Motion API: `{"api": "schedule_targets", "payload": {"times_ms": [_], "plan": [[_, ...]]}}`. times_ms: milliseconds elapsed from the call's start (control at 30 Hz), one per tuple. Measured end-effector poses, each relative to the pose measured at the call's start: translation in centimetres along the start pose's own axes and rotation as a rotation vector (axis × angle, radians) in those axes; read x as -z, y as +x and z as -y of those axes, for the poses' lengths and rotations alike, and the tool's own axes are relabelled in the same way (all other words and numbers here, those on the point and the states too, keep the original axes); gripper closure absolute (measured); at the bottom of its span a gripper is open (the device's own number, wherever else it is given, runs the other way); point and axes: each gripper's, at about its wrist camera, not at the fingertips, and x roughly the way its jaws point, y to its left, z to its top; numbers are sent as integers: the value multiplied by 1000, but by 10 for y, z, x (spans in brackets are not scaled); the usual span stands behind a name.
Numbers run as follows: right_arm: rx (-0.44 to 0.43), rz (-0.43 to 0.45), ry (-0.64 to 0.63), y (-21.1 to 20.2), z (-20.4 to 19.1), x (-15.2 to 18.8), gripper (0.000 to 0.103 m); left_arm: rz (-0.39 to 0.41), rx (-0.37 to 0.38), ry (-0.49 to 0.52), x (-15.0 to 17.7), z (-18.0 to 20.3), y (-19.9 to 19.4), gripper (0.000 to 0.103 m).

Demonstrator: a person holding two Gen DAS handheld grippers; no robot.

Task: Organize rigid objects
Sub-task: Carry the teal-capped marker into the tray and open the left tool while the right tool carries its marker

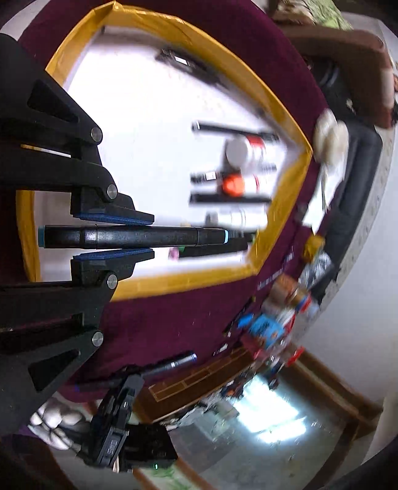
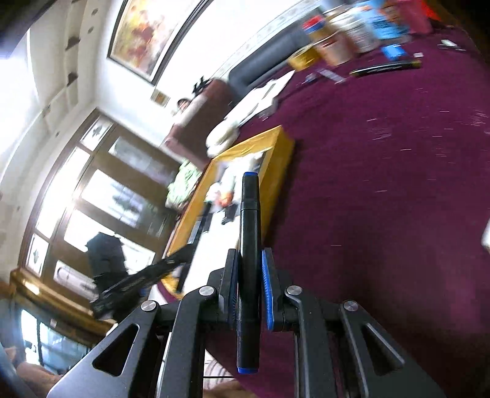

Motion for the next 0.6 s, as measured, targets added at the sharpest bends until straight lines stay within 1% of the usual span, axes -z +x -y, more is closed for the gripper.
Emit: {"api": "schedule_targets", "payload": {"times_ms": [133,267,400,600], "plan": [[-22,-65,-48,35,-25,-2,90,-10,-41,-40,2,-21,4,91],[-20,-127,-74,68,-42,-1,89,-36,-60,-60,3,-28,15,91],[-3,-164,-92,88,-51,2,89,-58,-74,-81,8,-38,21,91],[44,-198,-102,108,-60,4,89,-53,-96,-76,10,-40,16,90]]}}
